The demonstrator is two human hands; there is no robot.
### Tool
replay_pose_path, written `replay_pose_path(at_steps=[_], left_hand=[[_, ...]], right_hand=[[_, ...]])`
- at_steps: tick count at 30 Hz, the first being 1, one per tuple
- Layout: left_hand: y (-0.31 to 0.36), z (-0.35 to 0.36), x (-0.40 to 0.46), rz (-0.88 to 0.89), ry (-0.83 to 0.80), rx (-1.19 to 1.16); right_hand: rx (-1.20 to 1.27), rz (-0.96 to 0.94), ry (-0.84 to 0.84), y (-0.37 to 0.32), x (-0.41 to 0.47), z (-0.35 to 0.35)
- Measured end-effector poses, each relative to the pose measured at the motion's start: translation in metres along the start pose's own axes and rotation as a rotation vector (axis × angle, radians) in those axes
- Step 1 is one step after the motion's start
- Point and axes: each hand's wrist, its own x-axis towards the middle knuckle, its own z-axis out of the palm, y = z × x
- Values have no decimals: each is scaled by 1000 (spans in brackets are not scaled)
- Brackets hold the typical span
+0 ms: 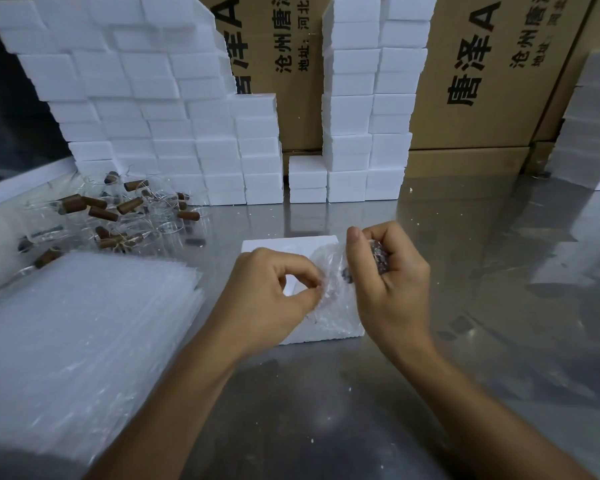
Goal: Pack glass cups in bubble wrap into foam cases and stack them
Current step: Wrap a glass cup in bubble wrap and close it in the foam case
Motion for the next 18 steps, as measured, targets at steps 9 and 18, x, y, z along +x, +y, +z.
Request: replay_pose_path(at_steps=[9, 18], left_hand=[[15, 27, -11, 131, 59, -49], [4, 28, -1, -75, 345, -597]], right_hand=[[177, 229, 199, 4, 14, -4], [705, 614, -258, -2, 20, -10]])
